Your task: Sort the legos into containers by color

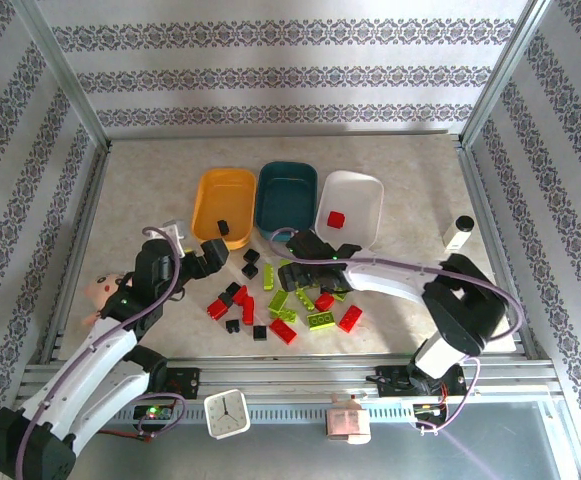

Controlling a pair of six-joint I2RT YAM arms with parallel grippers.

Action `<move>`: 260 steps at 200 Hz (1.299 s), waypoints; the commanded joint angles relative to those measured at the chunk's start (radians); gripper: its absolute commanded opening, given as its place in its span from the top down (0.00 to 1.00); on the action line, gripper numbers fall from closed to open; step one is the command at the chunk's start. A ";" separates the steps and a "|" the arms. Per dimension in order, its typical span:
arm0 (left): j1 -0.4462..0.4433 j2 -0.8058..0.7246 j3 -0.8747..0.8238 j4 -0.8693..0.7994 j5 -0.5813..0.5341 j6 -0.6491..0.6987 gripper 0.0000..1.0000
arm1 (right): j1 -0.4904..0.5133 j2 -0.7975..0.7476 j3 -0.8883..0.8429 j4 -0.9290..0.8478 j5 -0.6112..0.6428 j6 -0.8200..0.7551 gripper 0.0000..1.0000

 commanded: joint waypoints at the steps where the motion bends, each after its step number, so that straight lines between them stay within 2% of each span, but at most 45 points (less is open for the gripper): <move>1: -0.006 -0.019 -0.029 -0.048 -0.030 -0.018 0.00 | -0.005 0.062 0.048 0.001 0.046 -0.029 0.03; 35: -0.005 -0.017 -0.047 -0.040 -0.034 -0.031 0.00 | -0.008 0.122 0.089 0.019 0.034 -0.038 0.05; 71: -0.005 -0.017 -0.046 -0.051 -0.041 -0.033 0.00 | -0.018 0.165 0.115 0.026 0.013 -0.038 0.11; 95: -0.006 -0.017 -0.044 -0.060 -0.046 -0.031 0.00 | -0.017 0.169 0.107 0.028 0.002 -0.032 0.16; 131: -0.005 -0.017 -0.048 -0.061 -0.051 -0.033 0.00 | -0.014 0.161 0.076 0.021 0.006 -0.017 0.16; 149: -0.005 -0.017 -0.047 -0.058 -0.054 -0.033 0.00 | -0.013 0.148 0.054 0.025 0.008 -0.012 0.21; 176: -0.005 -0.013 -0.044 -0.056 -0.058 -0.032 0.00 | -0.010 0.112 0.020 0.039 0.000 -0.005 0.28; 202: -0.005 -0.011 -0.041 -0.056 -0.059 -0.034 0.00 | -0.005 0.047 -0.013 0.046 -0.001 -0.002 0.31; 260: -0.004 -0.028 -0.045 -0.055 -0.068 -0.035 0.01 | -0.002 -0.192 -0.062 0.006 -0.062 -0.008 0.40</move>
